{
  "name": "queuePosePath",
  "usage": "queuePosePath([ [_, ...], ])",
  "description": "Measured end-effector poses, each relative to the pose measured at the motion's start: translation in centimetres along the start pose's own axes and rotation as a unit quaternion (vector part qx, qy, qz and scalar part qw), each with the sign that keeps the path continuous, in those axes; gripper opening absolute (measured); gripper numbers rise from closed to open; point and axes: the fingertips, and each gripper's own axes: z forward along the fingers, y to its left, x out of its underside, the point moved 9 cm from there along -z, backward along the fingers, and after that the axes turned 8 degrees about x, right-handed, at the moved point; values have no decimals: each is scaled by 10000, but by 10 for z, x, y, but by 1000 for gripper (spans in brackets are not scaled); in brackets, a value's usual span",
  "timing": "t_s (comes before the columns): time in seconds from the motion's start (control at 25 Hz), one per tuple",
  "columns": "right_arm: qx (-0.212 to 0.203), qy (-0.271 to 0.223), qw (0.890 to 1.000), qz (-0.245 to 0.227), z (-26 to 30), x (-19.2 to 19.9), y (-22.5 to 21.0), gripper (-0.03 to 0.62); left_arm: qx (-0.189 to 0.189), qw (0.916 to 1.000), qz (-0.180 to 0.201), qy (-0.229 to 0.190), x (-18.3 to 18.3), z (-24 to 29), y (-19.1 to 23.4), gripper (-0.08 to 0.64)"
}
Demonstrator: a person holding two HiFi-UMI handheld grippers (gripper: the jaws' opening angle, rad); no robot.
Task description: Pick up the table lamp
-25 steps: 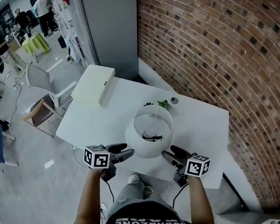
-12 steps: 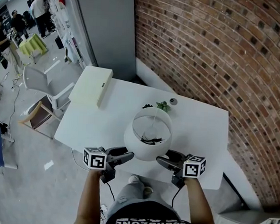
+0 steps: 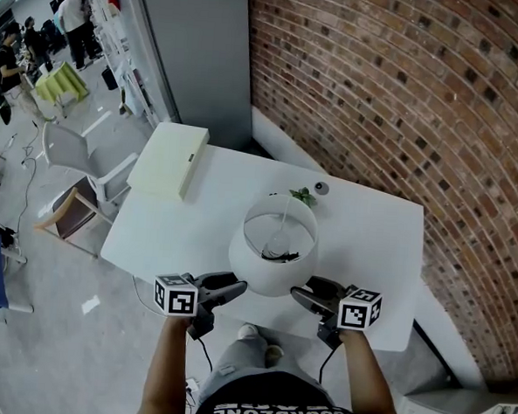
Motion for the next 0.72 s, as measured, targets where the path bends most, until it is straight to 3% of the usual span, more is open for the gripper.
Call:
queuePosePath([
  [0.4, -80, 42, 9999, 56, -1, 1, -1, 229, -33, 9998, 92, -192, -1, -2, -1, 160],
  [0.72, -182, 193, 9995, 186, -6, 0, -11, 299, 59, 10000, 55, -34, 3, -3, 0, 160],
])
